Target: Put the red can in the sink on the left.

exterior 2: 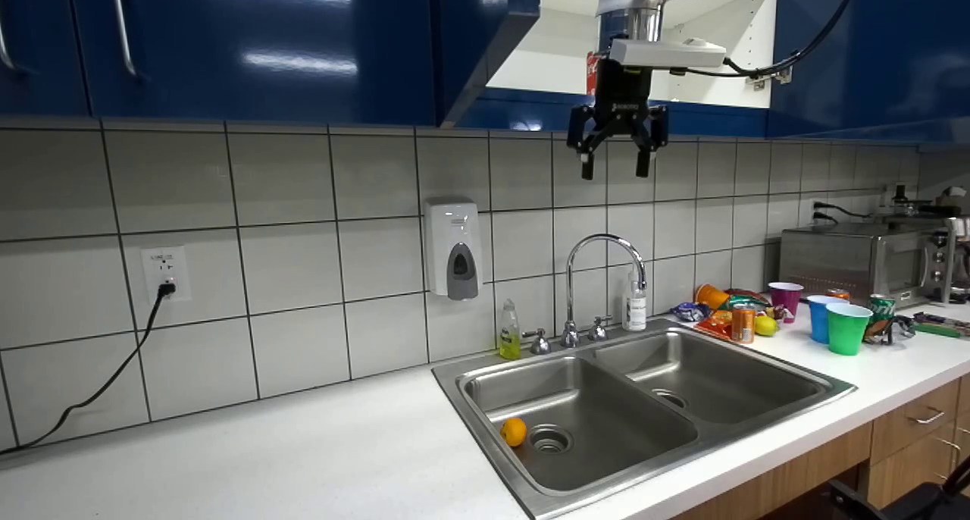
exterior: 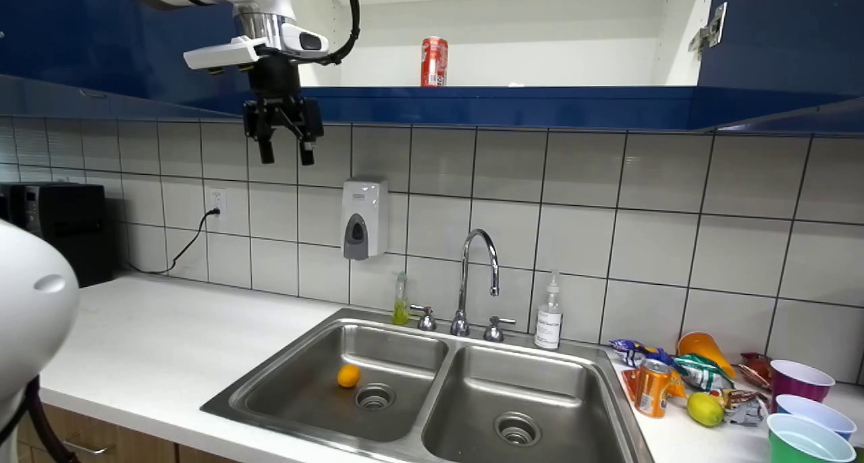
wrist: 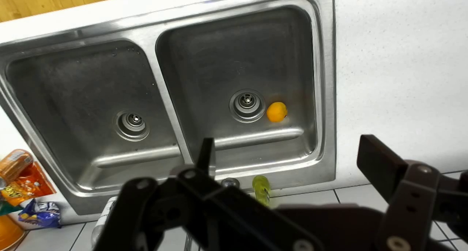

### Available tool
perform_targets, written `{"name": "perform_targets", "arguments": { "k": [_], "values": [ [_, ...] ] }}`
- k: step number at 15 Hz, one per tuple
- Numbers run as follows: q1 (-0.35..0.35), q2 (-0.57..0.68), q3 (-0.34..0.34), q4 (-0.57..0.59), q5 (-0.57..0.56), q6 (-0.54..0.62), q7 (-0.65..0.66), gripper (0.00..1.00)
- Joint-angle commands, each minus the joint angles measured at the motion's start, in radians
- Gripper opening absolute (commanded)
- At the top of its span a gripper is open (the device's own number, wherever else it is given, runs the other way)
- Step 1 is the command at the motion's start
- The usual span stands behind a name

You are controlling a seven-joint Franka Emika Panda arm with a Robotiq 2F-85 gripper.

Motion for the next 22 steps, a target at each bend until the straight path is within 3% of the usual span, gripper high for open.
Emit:
{"name": "perform_targets", "arguments": {
  "k": [1, 22],
  "values": [
    [-0.002, 0.001, 0.002, 0.002, 0.001, -0.002, -0.001, 1.0],
    [-0.036, -0.075, -0.002, 0.06, -0.044, -0.05, 0.027, 1.0]
  ]
}}
